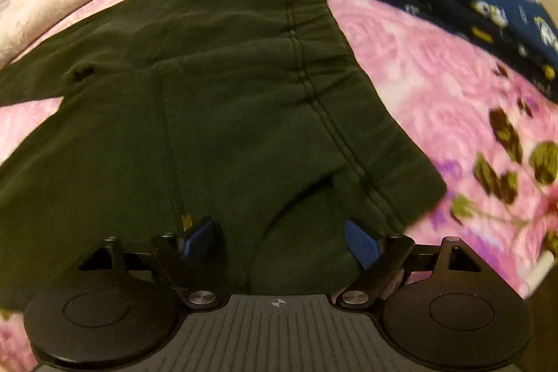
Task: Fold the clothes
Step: 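Lift both tools back from the flattened pants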
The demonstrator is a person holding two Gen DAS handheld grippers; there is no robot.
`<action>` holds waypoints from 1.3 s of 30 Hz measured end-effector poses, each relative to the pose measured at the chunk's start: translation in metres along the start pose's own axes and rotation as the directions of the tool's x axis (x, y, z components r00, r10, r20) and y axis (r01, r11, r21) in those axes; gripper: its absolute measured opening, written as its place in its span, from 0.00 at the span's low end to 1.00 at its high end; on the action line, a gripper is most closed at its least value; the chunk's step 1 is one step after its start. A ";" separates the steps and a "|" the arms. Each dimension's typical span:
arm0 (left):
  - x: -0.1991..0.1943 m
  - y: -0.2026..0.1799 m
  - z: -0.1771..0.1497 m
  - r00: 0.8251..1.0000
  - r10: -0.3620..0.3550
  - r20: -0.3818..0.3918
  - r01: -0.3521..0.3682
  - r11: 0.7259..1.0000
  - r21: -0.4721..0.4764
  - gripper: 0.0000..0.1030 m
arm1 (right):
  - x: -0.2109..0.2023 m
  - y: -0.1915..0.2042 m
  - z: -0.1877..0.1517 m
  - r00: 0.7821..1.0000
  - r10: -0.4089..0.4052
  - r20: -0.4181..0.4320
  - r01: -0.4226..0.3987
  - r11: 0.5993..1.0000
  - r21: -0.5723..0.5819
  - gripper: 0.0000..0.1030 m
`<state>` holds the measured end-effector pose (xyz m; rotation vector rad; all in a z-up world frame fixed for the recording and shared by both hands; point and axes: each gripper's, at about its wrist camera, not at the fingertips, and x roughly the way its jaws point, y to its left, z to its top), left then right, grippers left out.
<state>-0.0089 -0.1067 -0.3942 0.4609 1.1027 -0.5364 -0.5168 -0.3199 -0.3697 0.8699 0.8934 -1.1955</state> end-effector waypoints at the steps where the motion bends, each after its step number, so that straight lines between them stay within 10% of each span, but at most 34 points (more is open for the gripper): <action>1: -0.012 -0.002 -0.009 1.000 0.015 -0.025 -0.014 1.000 0.015 0.37 | -0.007 -0.001 -0.001 1.000 0.011 -0.007 -0.012 1.000 -0.022 0.82; 7: -0.104 -0.024 -0.059 0.996 -0.011 -0.089 0.018 0.997 0.075 0.37 | -0.066 -0.002 -0.009 0.998 0.025 -0.058 -0.031 0.993 -0.110 0.82; 21: -0.315 -0.066 -0.107 0.974 -0.165 0.156 0.130 0.968 0.216 0.50 | -0.242 -0.010 -0.016 0.980 0.193 0.046 -0.178 0.957 -0.227 0.82; 39: -0.400 -0.061 -0.158 0.959 -0.156 0.238 0.087 0.957 0.277 0.53 | -0.313 -0.009 -0.064 0.968 0.251 0.025 -0.235 0.934 -0.268 0.82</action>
